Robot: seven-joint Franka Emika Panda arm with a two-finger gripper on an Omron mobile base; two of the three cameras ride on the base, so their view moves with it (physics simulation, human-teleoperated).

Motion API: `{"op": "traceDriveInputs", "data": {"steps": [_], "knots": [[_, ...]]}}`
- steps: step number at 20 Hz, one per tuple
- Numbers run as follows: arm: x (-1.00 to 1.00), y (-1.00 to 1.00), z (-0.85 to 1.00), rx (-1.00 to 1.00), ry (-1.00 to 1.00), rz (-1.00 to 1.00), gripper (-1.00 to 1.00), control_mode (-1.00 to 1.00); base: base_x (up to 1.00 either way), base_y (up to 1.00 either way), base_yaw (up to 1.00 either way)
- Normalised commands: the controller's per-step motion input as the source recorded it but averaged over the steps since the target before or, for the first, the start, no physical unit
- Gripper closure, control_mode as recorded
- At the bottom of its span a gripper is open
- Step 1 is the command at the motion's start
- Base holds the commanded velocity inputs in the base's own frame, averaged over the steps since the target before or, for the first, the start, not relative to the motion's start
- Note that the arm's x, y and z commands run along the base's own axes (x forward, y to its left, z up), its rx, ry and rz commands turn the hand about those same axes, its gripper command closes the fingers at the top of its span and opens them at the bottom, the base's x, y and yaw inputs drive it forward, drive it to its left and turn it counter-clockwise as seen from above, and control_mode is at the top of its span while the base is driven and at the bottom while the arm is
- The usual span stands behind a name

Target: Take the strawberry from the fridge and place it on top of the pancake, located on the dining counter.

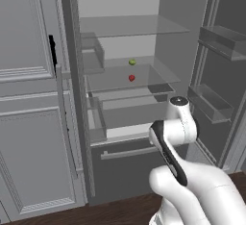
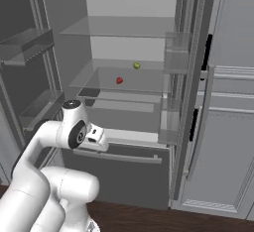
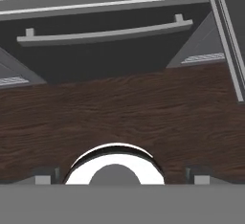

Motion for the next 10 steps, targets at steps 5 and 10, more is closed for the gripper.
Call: {"op": "traceDriveInputs", "data": {"steps": [5, 10], "knots": [[0.22, 0.00, 0.00, 0.00, -0.01, 0.00, -1.00, 1.00, 0.39, 0.00, 0.00], [0.00, 0.00, 0.00, 0.00, 0.00, 0.00, -1.00, 1.00, 0.69, 0.00, 0.00]]}}
